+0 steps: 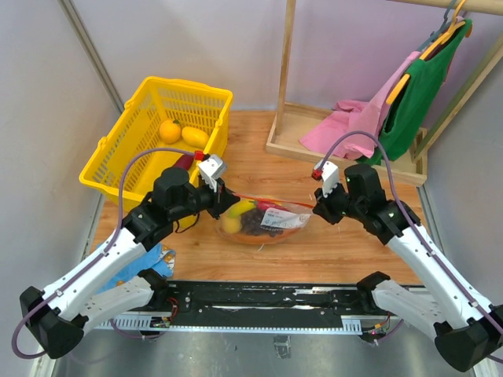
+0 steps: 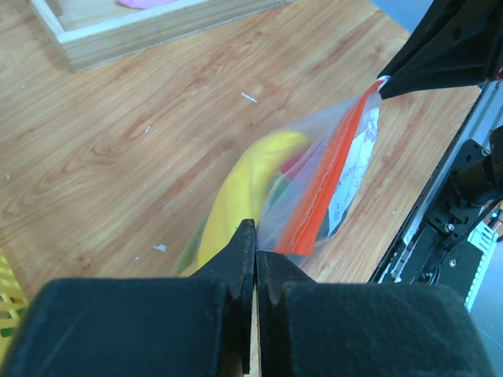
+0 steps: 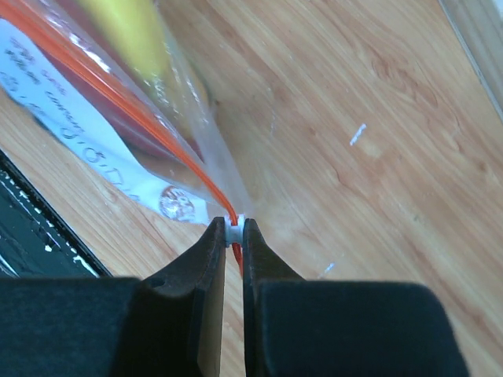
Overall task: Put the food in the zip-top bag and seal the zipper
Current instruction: Zip the zipper food storage bag at the center of the board.
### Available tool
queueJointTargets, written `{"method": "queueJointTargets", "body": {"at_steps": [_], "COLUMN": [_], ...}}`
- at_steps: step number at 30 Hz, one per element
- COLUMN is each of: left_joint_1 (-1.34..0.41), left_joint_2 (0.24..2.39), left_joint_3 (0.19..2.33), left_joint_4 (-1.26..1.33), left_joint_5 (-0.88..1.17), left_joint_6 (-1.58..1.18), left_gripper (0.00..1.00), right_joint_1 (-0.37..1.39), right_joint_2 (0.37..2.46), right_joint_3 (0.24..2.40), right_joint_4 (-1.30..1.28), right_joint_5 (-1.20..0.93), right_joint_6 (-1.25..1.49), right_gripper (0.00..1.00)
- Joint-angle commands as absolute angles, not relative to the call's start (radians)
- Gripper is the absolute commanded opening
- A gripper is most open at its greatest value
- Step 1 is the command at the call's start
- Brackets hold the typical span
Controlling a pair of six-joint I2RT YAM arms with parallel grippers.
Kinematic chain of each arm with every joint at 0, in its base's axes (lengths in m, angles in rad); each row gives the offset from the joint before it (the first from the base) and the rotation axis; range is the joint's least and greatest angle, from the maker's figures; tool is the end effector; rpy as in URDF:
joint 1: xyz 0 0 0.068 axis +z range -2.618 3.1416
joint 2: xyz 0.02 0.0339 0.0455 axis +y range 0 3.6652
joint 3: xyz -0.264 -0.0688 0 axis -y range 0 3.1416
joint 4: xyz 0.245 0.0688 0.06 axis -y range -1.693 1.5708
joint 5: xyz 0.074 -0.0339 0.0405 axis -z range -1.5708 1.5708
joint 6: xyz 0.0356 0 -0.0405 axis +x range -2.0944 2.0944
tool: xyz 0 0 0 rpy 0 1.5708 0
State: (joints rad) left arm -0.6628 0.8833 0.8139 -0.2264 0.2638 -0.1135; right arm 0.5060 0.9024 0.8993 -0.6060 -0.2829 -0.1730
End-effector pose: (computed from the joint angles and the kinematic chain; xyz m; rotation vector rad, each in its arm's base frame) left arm 0.1556 -0.1333 0.3288 0.7028 1.7982 -0.7746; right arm 0.1616 0.1009 0.3180 -0.8824 2.0101 0.4967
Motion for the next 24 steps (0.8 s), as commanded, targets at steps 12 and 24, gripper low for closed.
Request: {"method": "queueJointTargets", "body": {"at_steps": [12,24], "left_joint_1": [-0.655,-0.655], "left_joint_2": [0.887,1.213], "left_joint_3": [0.958,1.162], "left_joint_4": [-0.377,-0.368], "left_joint_5": [0.224,0.114], "left_joint_6": [-0.118,-0.104], "left_gripper": [0.00,0.18], "right_joint_1": [0.395,0.307], "right_joint_2": [0.894,1.151], "right_joint_3": [0.929,1.005], "right_joint_4": [-0.794,-0.745], "right_joint_5": [-0.190,-0.199], "right_joint_6": [-0.096,0.049], "right_gripper": [0.01,0.01]}}
